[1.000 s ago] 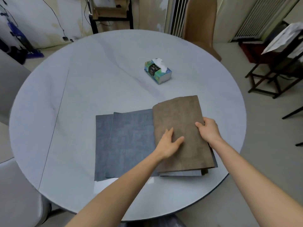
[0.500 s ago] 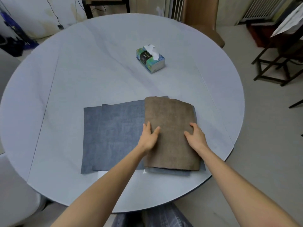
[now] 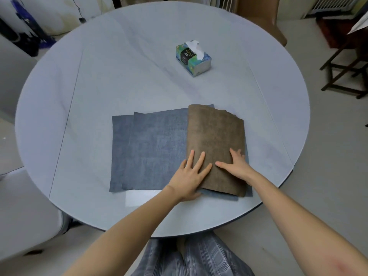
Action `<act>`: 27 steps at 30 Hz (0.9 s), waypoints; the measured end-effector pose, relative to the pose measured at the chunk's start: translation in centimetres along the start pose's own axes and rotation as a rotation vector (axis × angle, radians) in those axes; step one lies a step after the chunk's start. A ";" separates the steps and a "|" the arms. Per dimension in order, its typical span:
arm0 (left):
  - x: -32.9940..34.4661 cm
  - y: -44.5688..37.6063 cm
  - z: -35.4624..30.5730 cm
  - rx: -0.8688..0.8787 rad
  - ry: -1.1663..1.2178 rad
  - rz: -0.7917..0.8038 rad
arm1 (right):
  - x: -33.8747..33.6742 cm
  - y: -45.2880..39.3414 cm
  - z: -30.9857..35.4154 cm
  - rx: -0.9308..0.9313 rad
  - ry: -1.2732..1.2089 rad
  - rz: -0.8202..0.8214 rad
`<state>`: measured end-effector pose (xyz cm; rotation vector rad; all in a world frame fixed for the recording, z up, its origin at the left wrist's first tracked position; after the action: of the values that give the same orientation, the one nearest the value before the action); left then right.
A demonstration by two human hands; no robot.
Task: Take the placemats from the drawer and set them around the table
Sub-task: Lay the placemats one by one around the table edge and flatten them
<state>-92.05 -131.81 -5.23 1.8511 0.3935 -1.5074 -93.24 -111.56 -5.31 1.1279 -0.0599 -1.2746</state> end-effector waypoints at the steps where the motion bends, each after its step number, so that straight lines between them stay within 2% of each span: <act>1: -0.2 0.1 0.0 0.023 -0.027 -0.005 | 0.1 0.4 0.1 -0.016 0.005 0.023; 4: -1.6 0.5 0.5 0.010 0.052 -0.082 | -0.7 2.3 1.0 -0.103 0.004 0.113; 7: -3.8 0.7 1.7 -0.087 0.303 -0.297 | -2.7 4.7 2.7 -0.280 0.047 0.165; 10: -6.2 1.1 3.4 -0.267 0.537 -0.493 | -5.6 6.7 5.7 -0.517 0.310 0.108; 13: -7.9 1.6 4.3 -0.432 0.731 -0.703 | -6.9 7.8 10.1 -0.739 0.617 -0.187; 16: -8.5 2.3 4.4 -0.617 0.900 -0.865 | -5.5 7.9 14.8 -0.961 0.701 -0.556; 18: -8.3 3.0 4.5 -0.796 1.027 -0.948 | -3.4 6.9 17.6 -1.111 0.784 -0.642; 21: -6.4 4.2 5.0 -1.059 1.219 -1.004 | 0.6 5.1 21.3 -1.311 0.905 -0.586; 23: -4.3 4.9 5.8 -1.203 1.358 -0.974 | 3.2 3.9 22.6 -1.395 0.879 -0.532; 25: -2.1 5.7 6.2 -1.295 1.495 -0.936 | 5.2 3.0 22.8 -1.371 0.775 -0.398; 27: -0.2 6.3 6.0 -1.343 1.584 -0.908 | 6.7 1.8 21.9 -1.239 0.719 -0.205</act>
<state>-92.49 -140.36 -3.43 1.1785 2.3724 0.4398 -102.59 -130.66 3.42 0.4127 1.2388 -0.7367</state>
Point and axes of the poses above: each hand's wrist, its own y-axis away from the middle knuckle, its own x-axis out of the palm, z = x × y, the point moved 1 cm from there along -y, towards the middle knuckle
